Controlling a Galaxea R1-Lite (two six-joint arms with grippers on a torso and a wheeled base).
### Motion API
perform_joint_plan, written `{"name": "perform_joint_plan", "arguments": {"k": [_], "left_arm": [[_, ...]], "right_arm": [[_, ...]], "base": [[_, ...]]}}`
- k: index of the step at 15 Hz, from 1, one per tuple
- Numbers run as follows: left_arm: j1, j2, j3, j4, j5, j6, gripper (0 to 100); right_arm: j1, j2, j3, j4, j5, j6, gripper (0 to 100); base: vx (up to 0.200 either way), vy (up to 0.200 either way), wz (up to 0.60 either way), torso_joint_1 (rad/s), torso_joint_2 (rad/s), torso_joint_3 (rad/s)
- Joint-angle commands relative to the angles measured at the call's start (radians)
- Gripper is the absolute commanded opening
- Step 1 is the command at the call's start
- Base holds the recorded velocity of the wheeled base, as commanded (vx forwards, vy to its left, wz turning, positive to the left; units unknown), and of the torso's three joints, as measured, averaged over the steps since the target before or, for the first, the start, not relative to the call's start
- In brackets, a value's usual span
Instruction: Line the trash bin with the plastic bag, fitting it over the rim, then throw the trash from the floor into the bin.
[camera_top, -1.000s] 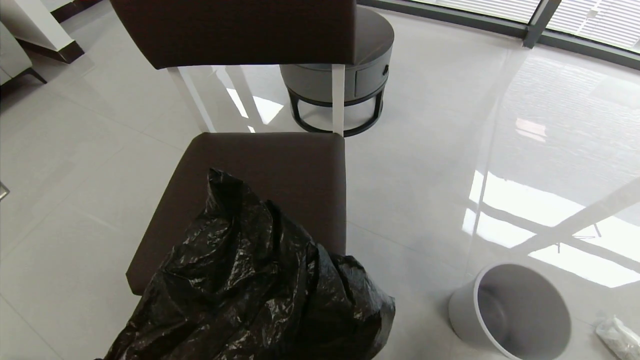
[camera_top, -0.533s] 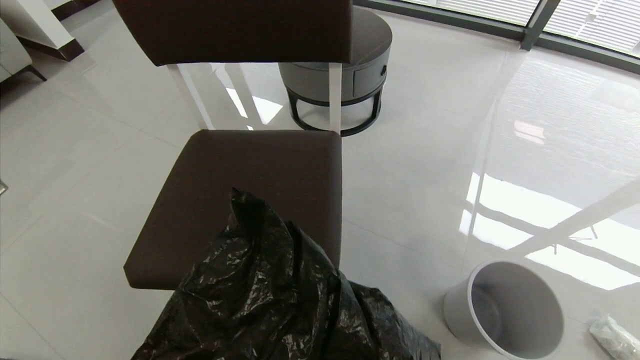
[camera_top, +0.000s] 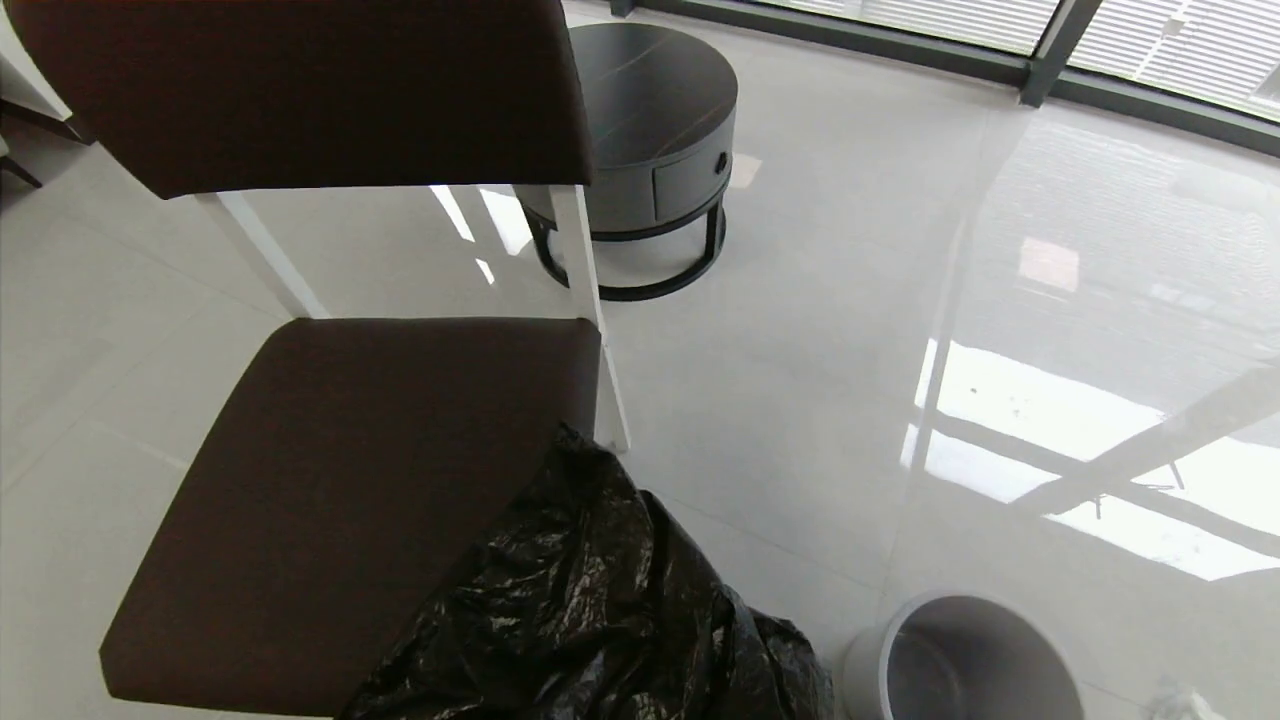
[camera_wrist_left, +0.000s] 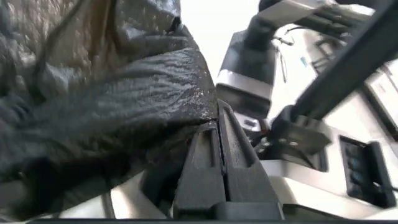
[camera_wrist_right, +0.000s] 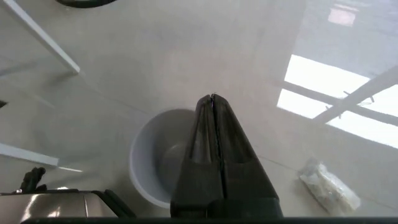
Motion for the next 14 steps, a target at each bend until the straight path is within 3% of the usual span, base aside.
{"name": "perform_joint_plan", "arguments": {"k": [1,5,11,14], "left_arm": [[-0.001,0.004,0.0,-0.003,0.0,0.0,0],[-0.001,0.004,-0.002,-0.004,0.0,-0.002,0],[-0.001,0.005,0.011,-0.009,0.0,-0.002,0],[-0.001,0.005,0.017,-0.01,0.0,-0.002,0]], "right_arm": [[0.0,0.0,0.0,0.0,0.0,0.0,0],[0.0,0.0,0.0,0.002,0.0,0.0,0],[0.0,0.0,0.0,0.002,0.0,-0.002,0],[0.0,0.0,0.0,0.0,0.0,-0.002,0]], "base": [[0.0,0.0,-0.6,0.002,0.0,0.012],[0.0,0.0,-0.6,0.01,0.0,-0.002],[0.0,0.0,0.0,0.0,0.0,0.0],[-0.2,0.0,0.0,0.009,0.0,-0.001]]}}
